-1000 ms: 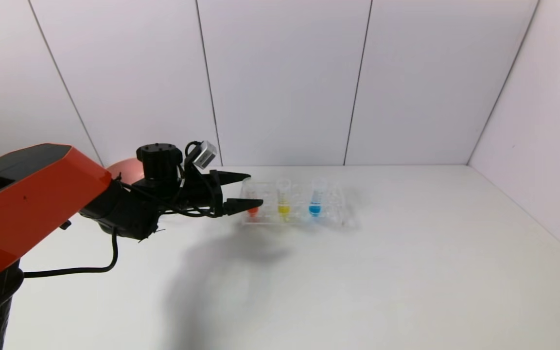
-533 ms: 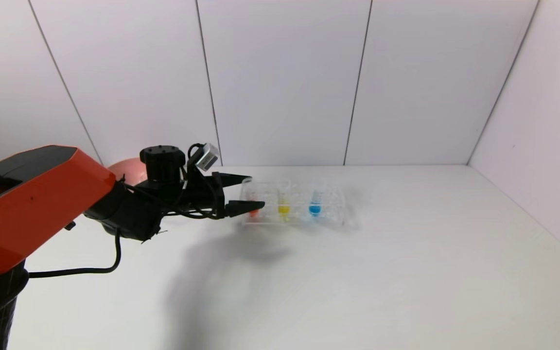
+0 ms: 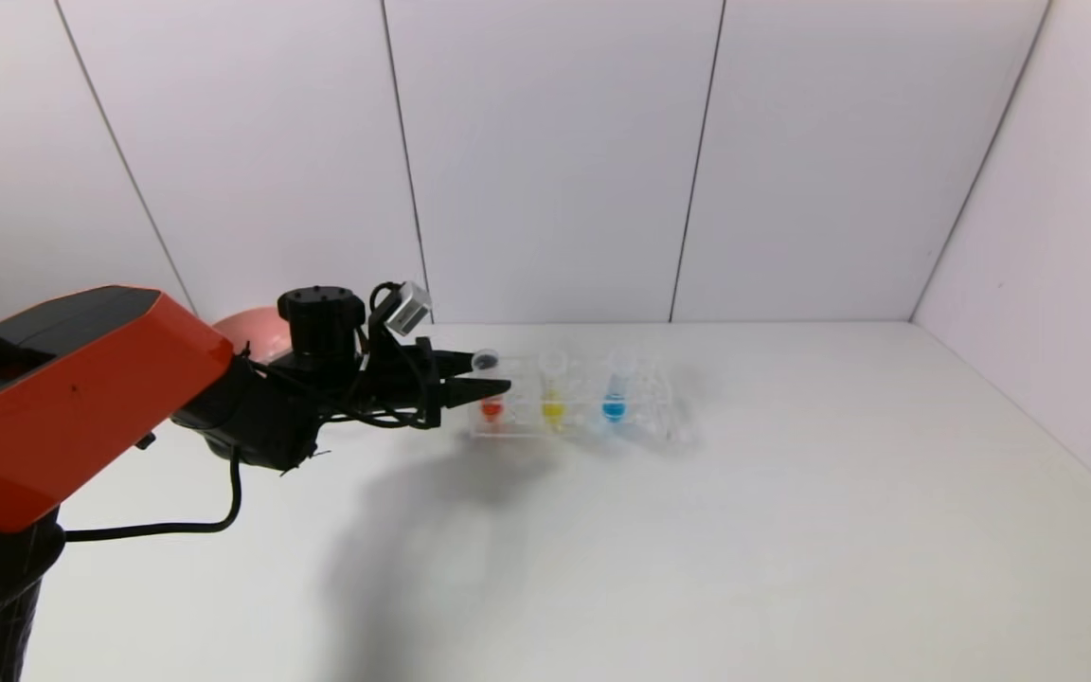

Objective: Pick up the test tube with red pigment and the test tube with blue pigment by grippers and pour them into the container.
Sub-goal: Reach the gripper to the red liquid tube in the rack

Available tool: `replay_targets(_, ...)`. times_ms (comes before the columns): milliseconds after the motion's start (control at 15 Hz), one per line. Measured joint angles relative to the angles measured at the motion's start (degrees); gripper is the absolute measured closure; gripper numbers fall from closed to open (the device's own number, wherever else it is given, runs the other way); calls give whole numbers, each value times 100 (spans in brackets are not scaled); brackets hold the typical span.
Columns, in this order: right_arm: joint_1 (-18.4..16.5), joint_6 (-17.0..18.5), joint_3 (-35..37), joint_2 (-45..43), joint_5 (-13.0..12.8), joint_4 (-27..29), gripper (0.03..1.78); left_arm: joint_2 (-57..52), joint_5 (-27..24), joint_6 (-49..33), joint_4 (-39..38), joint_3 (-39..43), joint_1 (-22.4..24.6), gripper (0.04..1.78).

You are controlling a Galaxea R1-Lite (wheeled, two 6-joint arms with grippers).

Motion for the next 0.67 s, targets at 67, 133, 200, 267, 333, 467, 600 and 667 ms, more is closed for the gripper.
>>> replay_targets(67,0,0,0,0,0,0,4,5,16,7,-9,-1,0,124)
replay_targets(133,0,0,0,0,0,0,4,6,16,7,-9,-4,0,130)
replay_targets(200,0,0,0,0,0,0,4,9,16,10,-11,-4,-1,132)
replay_targets(267,0,0,0,0,0,0,4,11,16,10,-11,-4,-4,132)
replay_targets(333,0,0,0,0,0,0,4,11,13,10,-11,-4,-4,132)
replay_targets(467,0,0,0,0,0,0,4,11,2,5,-9,-4,-4,132)
replay_targets(600,0,0,0,0,0,0,4,11,-6,5,-9,-1,-9,132)
replay_targets(667,0,0,0,0,0,0,4,11,-5,2,-5,-9,-10,132)
